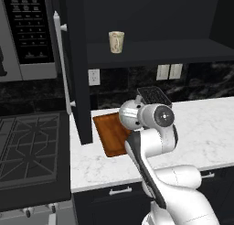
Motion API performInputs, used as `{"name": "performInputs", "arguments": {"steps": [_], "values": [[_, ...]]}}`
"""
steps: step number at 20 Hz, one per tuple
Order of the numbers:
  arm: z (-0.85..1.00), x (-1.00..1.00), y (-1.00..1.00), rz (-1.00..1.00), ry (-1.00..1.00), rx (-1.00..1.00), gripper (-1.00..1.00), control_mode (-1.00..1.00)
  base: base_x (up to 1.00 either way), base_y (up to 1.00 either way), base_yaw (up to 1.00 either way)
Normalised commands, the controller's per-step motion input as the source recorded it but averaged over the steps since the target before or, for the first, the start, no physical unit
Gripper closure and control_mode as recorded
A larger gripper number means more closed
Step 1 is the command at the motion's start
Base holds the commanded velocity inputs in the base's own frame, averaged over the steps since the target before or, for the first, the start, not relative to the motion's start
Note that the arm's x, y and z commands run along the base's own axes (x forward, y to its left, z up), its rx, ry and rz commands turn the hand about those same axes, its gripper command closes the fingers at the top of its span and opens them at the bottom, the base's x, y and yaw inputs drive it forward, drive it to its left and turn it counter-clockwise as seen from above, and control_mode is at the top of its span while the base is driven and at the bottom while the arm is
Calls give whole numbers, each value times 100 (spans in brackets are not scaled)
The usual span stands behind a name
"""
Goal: Pick the kettle from the counter and place it on the tray. Then pick the mug from the cabinet and place it on the tray. Then close the cabinet doors.
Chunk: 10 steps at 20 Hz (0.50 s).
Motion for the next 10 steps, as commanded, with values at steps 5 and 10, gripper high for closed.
{"name": "performInputs", "arguments": {"steps": [5, 10], "values": [[4, 22, 22, 15, 6, 0, 100, -100, 0, 0, 0], [4, 35, 20, 14, 17, 0, 100, -100, 0, 0, 0]]}}
